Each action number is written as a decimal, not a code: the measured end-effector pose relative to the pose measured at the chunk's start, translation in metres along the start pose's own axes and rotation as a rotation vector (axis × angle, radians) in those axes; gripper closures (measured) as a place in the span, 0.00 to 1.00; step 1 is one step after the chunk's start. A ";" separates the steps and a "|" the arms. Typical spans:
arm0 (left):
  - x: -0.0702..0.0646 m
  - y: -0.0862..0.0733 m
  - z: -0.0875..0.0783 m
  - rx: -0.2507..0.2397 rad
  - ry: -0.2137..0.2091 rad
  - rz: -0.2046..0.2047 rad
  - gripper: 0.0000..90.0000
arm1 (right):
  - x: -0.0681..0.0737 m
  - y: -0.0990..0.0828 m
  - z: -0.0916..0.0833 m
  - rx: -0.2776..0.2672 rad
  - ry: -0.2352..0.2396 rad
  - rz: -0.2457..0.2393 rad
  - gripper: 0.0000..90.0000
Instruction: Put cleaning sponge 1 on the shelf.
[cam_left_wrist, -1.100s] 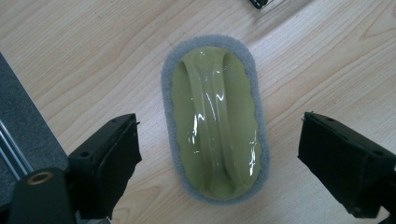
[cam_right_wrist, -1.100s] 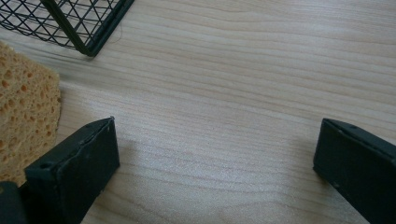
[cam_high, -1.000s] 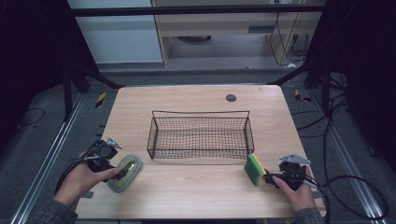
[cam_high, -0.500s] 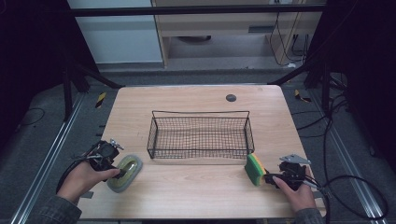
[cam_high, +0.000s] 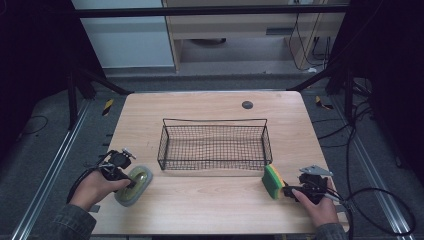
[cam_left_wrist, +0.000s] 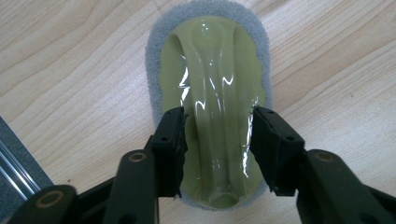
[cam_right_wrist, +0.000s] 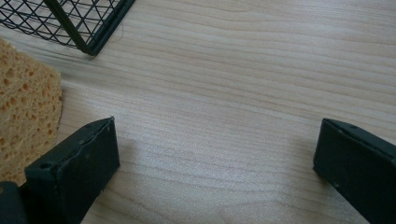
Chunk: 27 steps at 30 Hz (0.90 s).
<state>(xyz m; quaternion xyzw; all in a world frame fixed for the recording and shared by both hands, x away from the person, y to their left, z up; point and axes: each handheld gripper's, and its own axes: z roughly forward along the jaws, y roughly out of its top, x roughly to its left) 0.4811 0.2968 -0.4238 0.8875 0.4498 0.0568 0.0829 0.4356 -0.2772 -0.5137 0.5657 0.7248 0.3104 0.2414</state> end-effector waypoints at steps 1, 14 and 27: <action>0.000 0.000 0.000 0.000 0.000 0.000 0.63 | 0.000 0.000 0.000 0.000 0.000 -0.001 0.01; 0.002 0.000 0.006 0.015 0.002 -0.001 0.71 | 0.000 0.000 0.000 -0.001 0.002 0.000 0.01; 0.004 0.000 -0.005 -0.025 0.016 0.071 0.78 | 0.000 0.000 0.000 0.000 0.004 0.000 0.01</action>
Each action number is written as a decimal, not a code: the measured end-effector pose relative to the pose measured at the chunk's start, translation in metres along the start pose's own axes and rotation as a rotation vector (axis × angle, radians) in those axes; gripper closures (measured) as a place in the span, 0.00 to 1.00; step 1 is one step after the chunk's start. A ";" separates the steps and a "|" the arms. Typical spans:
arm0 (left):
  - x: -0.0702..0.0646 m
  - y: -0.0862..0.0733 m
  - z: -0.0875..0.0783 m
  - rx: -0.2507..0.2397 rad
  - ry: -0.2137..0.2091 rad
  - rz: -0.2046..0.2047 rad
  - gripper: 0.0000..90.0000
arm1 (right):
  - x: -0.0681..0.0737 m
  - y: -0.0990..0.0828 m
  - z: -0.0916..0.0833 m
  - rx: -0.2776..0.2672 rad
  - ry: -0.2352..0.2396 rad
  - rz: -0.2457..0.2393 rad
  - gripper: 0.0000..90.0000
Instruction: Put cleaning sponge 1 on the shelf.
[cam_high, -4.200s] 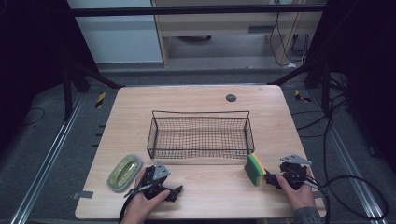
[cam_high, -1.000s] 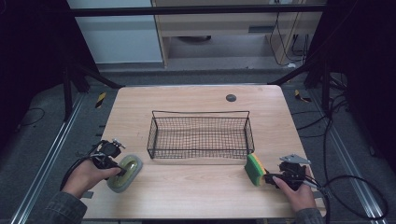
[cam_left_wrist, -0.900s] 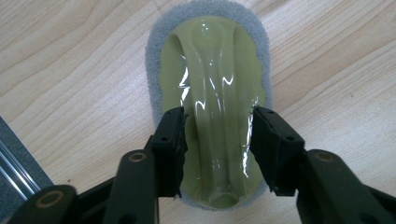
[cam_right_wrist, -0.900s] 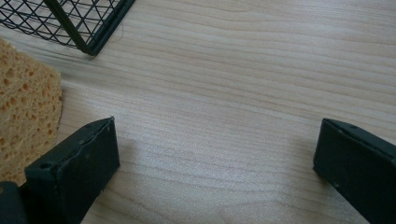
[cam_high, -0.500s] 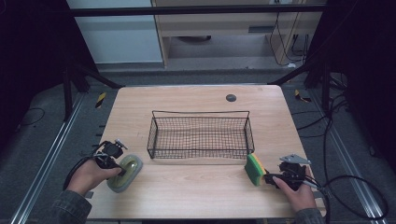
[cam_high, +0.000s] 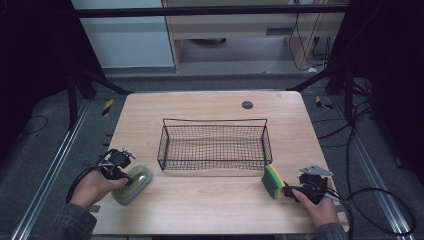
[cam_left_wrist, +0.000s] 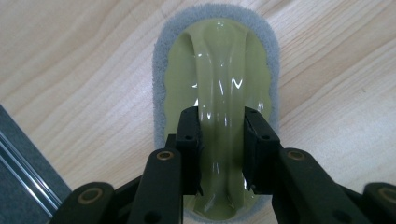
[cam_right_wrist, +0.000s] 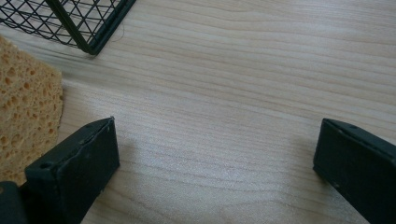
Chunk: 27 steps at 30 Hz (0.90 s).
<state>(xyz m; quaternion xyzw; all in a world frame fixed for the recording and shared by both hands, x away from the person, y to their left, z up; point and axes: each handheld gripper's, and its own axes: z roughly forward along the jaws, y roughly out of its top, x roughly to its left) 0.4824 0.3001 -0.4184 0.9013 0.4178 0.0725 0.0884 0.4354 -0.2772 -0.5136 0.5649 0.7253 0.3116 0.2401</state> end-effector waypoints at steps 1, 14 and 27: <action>0.001 0.000 -0.004 -0.005 0.002 0.021 0.78 | 0.000 0.000 0.000 0.000 -0.001 0.000 0.01; 0.003 0.000 -0.037 -0.049 0.017 0.146 0.78 | 0.000 0.000 0.000 0.000 0.000 -0.003 0.01; 0.020 0.010 -0.067 -0.116 -0.008 0.269 0.78 | 0.003 0.001 0.002 0.000 0.021 -0.025 0.01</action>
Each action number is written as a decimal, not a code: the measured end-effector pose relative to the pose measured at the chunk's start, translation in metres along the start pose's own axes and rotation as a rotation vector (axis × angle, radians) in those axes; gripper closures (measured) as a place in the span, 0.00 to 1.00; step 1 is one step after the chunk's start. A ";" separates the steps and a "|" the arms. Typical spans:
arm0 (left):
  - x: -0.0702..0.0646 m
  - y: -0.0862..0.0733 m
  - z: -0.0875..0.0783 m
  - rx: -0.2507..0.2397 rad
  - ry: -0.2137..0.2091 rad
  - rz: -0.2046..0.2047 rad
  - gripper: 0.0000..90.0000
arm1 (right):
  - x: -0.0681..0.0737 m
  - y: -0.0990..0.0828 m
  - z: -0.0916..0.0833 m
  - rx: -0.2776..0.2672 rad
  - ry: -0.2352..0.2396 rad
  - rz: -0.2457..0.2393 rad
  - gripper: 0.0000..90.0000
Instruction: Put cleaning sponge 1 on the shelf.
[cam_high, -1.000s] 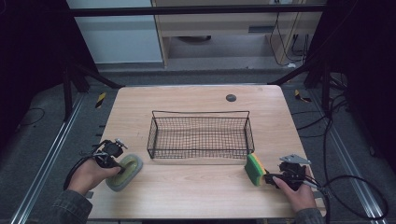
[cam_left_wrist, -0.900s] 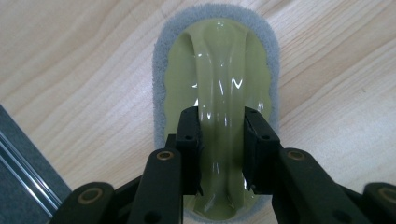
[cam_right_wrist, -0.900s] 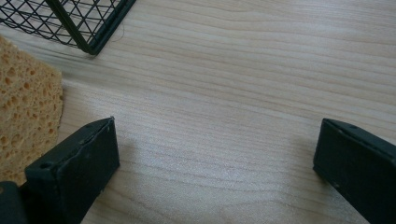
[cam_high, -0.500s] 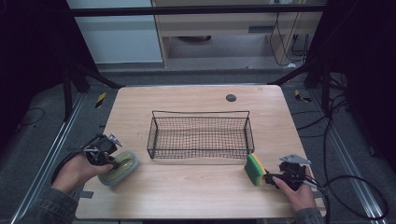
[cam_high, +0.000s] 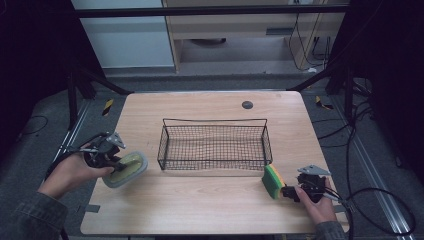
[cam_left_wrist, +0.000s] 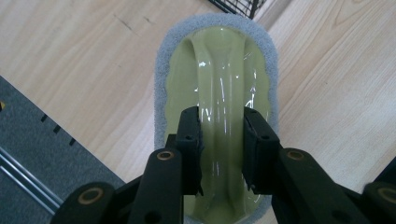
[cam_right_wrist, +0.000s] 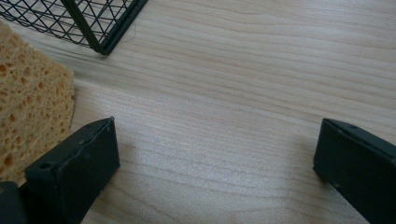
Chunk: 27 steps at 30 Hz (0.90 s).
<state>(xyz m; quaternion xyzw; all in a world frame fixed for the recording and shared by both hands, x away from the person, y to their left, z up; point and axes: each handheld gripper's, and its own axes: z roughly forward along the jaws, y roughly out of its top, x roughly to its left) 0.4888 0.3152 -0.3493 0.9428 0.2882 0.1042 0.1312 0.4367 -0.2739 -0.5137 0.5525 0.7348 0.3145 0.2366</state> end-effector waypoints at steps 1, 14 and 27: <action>0.000 0.000 0.000 0.000 0.000 0.000 0.78 | 0.000 0.000 0.000 0.000 0.000 0.000 0.01; 0.015 0.031 -0.027 -0.070 0.036 0.099 0.78 | 0.002 0.001 0.001 0.001 0.032 -0.025 0.01; 0.012 0.061 -0.042 -0.123 0.097 0.163 0.78 | 0.002 0.001 0.001 0.001 0.032 -0.029 0.01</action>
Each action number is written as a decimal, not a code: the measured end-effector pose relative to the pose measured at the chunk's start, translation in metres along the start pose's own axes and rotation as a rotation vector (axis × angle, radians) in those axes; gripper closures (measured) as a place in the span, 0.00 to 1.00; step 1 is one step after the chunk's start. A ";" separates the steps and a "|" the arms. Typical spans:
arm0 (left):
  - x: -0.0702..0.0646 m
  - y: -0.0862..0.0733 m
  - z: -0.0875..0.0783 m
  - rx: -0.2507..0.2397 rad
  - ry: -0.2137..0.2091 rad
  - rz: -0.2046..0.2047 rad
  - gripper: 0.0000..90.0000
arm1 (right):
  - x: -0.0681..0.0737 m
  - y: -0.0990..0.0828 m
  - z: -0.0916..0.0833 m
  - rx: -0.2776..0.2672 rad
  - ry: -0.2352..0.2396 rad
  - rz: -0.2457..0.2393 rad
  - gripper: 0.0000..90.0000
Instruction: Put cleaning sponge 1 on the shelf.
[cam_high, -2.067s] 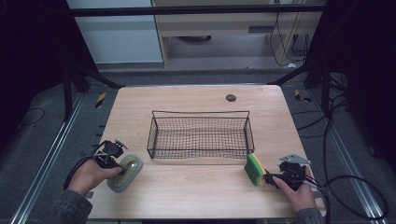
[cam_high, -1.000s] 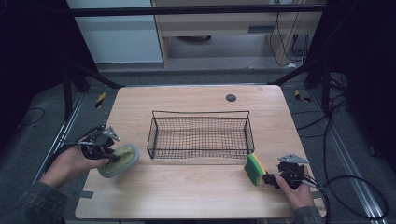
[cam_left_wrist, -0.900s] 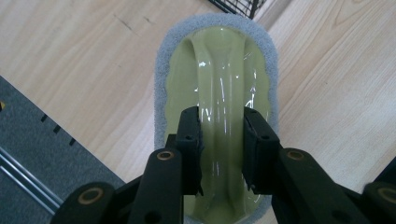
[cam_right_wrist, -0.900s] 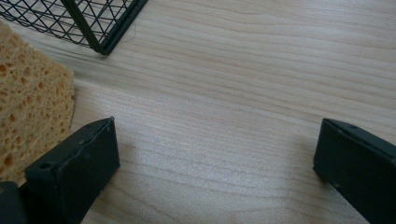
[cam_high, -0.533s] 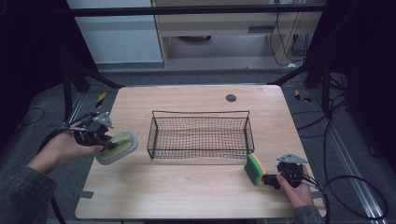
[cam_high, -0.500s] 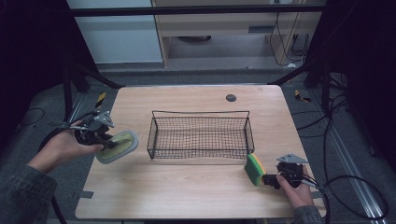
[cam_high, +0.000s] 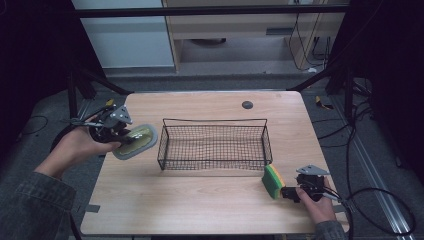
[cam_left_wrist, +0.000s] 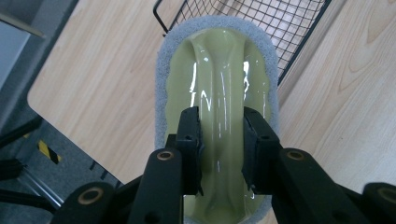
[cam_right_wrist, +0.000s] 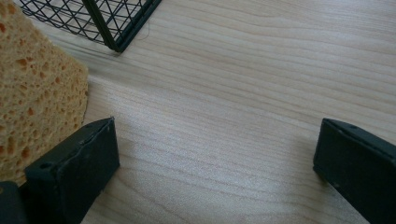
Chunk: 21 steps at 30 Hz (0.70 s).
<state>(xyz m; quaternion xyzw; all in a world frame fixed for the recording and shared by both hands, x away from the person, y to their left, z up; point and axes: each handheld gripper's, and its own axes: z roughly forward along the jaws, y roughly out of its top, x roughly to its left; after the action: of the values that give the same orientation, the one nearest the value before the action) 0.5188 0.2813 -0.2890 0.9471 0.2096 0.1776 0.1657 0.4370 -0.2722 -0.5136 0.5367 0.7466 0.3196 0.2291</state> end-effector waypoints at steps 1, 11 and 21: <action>0.001 0.003 -0.003 -0.001 0.005 0.010 0.78 | 0.000 0.000 0.000 0.001 0.002 0.000 0.01; 0.000 0.015 -0.012 0.006 0.027 0.055 0.78 | -0.001 0.000 0.000 0.000 0.005 -0.011 0.01; -0.008 0.032 -0.008 -0.009 0.032 0.116 0.78 | -0.001 0.000 0.000 0.000 0.007 -0.014 0.01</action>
<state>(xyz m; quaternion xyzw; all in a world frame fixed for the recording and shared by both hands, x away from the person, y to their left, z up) 0.5193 0.2521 -0.2714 0.9539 0.1561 0.2032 0.1560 0.4379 -0.2733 -0.5138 0.5302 0.7513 0.3196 0.2287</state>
